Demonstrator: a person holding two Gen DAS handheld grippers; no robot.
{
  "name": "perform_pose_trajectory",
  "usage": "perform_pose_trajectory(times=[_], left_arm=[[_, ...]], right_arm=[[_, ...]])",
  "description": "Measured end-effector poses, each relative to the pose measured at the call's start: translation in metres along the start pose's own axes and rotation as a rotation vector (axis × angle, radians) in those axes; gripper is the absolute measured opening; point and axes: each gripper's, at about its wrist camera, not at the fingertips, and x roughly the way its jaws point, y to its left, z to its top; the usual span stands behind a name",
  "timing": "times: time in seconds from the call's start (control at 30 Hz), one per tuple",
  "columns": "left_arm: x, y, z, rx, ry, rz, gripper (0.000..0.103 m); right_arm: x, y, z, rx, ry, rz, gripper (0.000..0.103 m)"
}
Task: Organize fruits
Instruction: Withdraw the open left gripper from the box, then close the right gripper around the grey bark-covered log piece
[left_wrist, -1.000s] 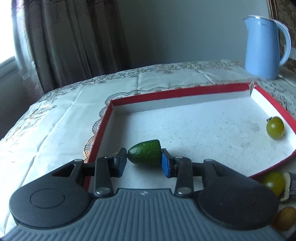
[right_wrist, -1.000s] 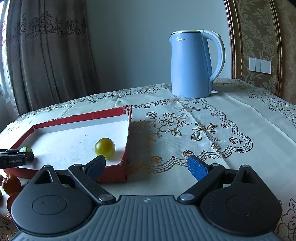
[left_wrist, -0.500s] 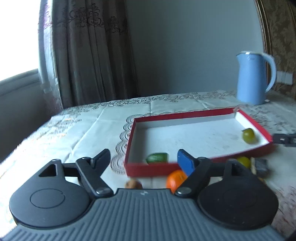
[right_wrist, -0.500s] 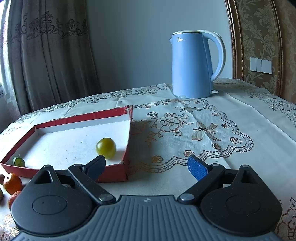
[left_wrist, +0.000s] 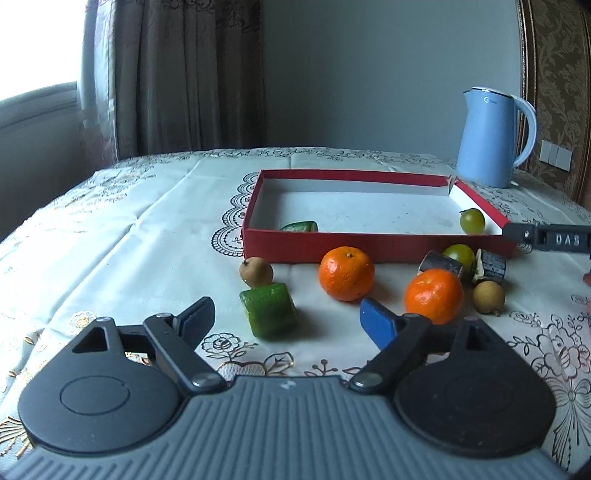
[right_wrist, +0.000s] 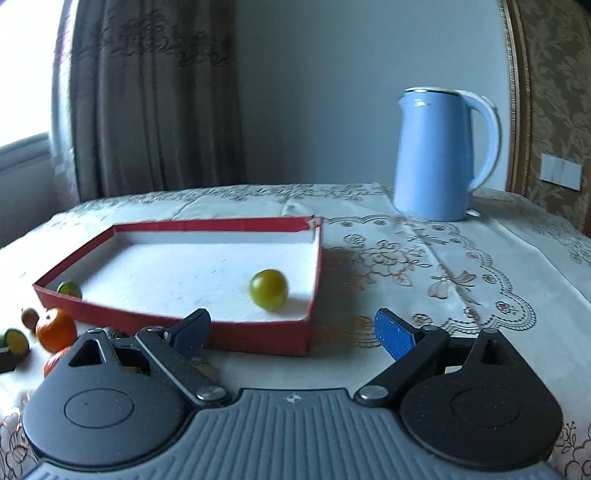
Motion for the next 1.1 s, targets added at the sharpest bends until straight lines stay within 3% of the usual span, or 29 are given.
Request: perform_pose_trajectory(times=[0.27,0.4,0.57,0.73,0.9,0.97,1.1], left_arm=[[0.010,0.007,-0.001,-0.032,0.039,0.001,0.085],[0.012,0.011,-0.001,-0.060,0.044,-0.004,0.086],[0.014,0.009,-0.002,-0.044,0.051,-0.005,0.088],[0.016,0.010,-0.002,-0.042,0.059,-0.018,0.089],[0.017,0.012,-0.001,-0.056,0.062,-0.028,0.090],[0.017,0.012,-0.001,-0.057,0.063,-0.029,0.091],[0.018,0.011,-0.002,-0.047,0.063,-0.029,0.092]], right_arm=[[-0.003,0.005,0.000,-0.030,-0.034,-0.020,0.096],[-0.003,0.005,0.000,-0.031,-0.011,0.022,0.096],[-0.013,0.021,-0.010,-0.154,-0.022,0.049,0.095],[-0.016,0.036,-0.016,-0.235,-0.010,0.090,0.084],[-0.007,0.036,-0.015,-0.234,0.032,0.148,0.074],[-0.003,0.036,-0.014,-0.240,0.053,0.177,0.065],[0.003,0.037,-0.010,-0.257,0.074,0.227,0.059]])
